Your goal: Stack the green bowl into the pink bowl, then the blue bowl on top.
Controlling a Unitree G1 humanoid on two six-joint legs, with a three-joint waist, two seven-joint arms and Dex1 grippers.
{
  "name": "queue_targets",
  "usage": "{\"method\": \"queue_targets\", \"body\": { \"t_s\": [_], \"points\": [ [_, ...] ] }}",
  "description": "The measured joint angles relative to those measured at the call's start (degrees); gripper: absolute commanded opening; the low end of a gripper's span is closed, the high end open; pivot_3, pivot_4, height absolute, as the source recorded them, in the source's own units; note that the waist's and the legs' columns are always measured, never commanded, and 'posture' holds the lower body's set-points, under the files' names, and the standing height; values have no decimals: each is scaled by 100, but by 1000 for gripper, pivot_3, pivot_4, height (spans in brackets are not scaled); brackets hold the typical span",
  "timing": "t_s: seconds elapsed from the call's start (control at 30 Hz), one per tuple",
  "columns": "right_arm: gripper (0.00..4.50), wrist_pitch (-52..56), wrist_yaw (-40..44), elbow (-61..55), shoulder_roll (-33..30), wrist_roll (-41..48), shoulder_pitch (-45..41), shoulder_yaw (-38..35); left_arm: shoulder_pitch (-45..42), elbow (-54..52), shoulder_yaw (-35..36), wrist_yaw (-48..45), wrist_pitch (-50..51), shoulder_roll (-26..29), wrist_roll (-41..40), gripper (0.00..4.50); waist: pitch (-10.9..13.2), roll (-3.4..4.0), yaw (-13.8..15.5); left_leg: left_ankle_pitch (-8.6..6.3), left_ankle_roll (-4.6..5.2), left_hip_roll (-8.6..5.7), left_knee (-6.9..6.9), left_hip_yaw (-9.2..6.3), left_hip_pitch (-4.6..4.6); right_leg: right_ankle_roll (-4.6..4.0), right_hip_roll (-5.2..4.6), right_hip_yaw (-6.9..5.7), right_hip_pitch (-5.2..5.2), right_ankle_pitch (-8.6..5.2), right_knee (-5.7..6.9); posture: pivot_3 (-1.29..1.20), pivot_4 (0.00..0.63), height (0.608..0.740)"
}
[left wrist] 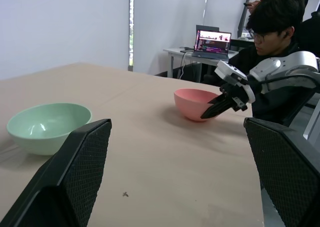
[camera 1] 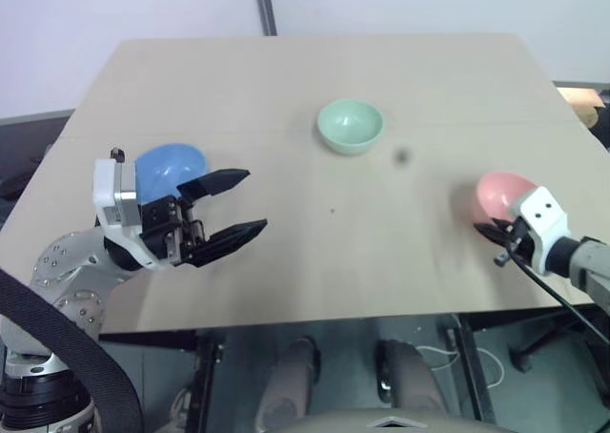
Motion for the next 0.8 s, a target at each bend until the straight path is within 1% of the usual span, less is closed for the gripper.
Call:
{"method": "queue_targets", "body": {
  "t_s": [0.03,0.13,0.2,0.23,0.3,0.33,0.37,0.4,0.5,0.6,0.63,0.67,0.8],
  "points": [
    [37,-12,12,-69,80,5,-94,143,47,76,-13,1,-33,-25,77,4500,0,0,2,0,0,4,0,-1,-1,-2,6,1,-2,1,0,0,150,740],
    [37,-86,-33,-147,692,-167,-671,973,217,341,-7,86,-211,-155,403,4500,1,-1,21,0,0,19,-1,-10,-6,-12,29,-2,-11,7,0,0,150,740],
    [37,-224,-204,111,1427,-536,-1335,1808,210,409,-5,247,-287,-216,556,4500,0,-2,22,2,-3,27,1,-13,-5,-24,38,-2,-13,15,1,0,150,740],
    [37,-289,-244,191,1551,-636,-1449,2007,197,407,-7,271,-295,-218,589,4500,0,-2,32,2,-3,27,1,-13,-5,-24,38,-2,-12,15,1,0,150,740],
    [37,-560,-240,731,1844,-1068,-1834,2570,186,428,35,451,-334,-220,727,4500,-3,-8,50,4,-7,23,3,-17,-7,-24,38,-3,-11,16,0,0,150,740],
    [425,-774,-233,1086,2017,-1299,-2045,2809,171,475,47,567,-407,-219,845,4500,-3,-8,48,5,-9,19,4,-15,-6,-20,37,1,-11,18,0,0,150,740],
    [893,-871,-231,1224,2086,-1393,-2149,2870,153,512,49,625,-430,-220,897,4500,-4,-8,47,6,-9,18,4,-12,-4,-17,37,5,-11,21,0,0,150,740],
    [1172,-981,-202,1456,2185,-1462,-2296,2932,149,539,65,714,-460,-219,978,4500,-7,-14,39,6,-10,18,4,-9,-4,-15,37,8,-11,25,-1,0,150,740],
    [2479,-1226,-54,2099,2451,-1655,-2509,3092,151,540,76,1002,-491,-216,1156,4500,-11,-20,36,6,-10,19,2,-11,-4,-15,39,8,-13,43,-1,0,150,740],
    [3829,-1305,112,2224,2458,-1746,-2515,3158,158,508,94,1232,-436,-193,1220,4500,-9,-18,37,6,-11,19,1,-11,-8,-12,39,9,-18,46,-1,0,150,740],
    [4353,-1308,141,2196,2441,-1746,-2513,3142,159,500,104,1274,-416,-184,1228,4500,-9,-18,34,6,-11,19,0,-10,-7,-11,39,9,-17,45,-1,0,150,740],
    [4438,-1264,225,1990,2390,-1682,-2484,3046,188,458,120,1352,-393,-128,1275,4500,-9,-17,31,6,-11,19,0,-11,-8,-9,40,9,-19,45,0,0,150,740],
    [4438,-979,364,1262,2305,-1328,-2447,2646,186,402,233,1367,-302,-10,1304,4500,-8,-17,30,6,-11,23,-1,-12,-5,-4,43,9,-18,39,1,0,150,740]
  ]
}}
